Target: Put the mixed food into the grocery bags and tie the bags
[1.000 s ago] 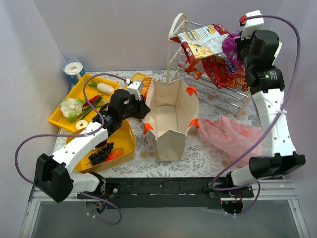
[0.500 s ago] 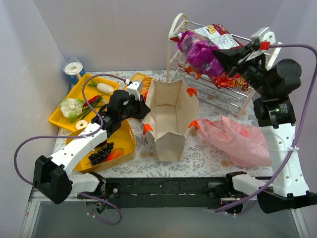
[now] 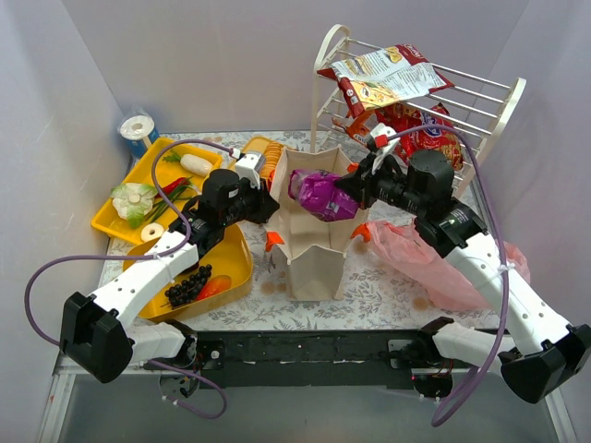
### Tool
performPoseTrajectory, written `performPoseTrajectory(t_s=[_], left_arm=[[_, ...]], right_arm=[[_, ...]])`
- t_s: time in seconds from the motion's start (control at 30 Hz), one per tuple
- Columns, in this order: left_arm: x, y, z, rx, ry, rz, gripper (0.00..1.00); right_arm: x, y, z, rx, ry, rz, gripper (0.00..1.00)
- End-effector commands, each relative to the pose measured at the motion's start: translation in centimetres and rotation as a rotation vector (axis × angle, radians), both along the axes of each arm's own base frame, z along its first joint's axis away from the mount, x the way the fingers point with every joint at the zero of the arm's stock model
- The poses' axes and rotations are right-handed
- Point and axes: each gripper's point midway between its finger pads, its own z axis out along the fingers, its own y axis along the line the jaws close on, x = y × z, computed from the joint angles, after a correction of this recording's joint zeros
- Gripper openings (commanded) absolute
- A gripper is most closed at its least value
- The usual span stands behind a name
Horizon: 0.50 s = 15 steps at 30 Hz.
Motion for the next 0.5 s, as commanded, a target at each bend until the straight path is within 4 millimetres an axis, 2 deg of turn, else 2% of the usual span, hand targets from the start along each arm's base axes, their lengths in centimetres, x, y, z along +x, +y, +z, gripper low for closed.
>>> performPoseTrajectory(t_s=[0.0, 0.07, 0.13, 0.2, 0.33, 0.37, 0.43, 0.47], left_arm=[[0.2, -0.2, 2.1, -0.039, -0.074, -0.012, 0.0], [0.2, -0.2, 2.0, -0.04, -0.074, -0.015, 0.0], [0.2, -0.3, 1.9, -0.037, -0.074, -0.018, 0.0], [0.2, -0.3, 1.9, -0.038, -0.078, -0.018, 0.0], [0.3, -0.3, 1.6, -0.036, -0.076, -0.02, 0.0], [0.3, -0.4, 1.4, -0.034, -0.071, -0.022, 0.0], [0.3, -0.4, 1.3, -0.031, -0.068, -0.025, 0.0], [0.3, -0.5, 1.3, -0.032, -0.068, -0.027, 0.0]], right_arm=[[1.7, -3.0, 3.5, 0.068, -0.087, -0.217, 0.01], [2.1, -2.9, 1.3, 0.035, -0.032, -0.237, 0.01], [2.1, -1.8, -0.6, 0.009, 0.012, -0.211, 0.01], [1.7, -0.2, -2.0, -0.009, 0.043, -0.176, 0.01], [1.4, 1.9, -3.5, -0.042, 0.065, -0.16, 0.01], [1.3, 2.1, -3.5, -0.045, 0.067, -0.157, 0.14], [1.2, 2.6, -4.0, -0.06, 0.076, -0.152, 0.47], [1.1, 2.6, -3.9, -0.061, 0.073, -0.152, 0.59]])
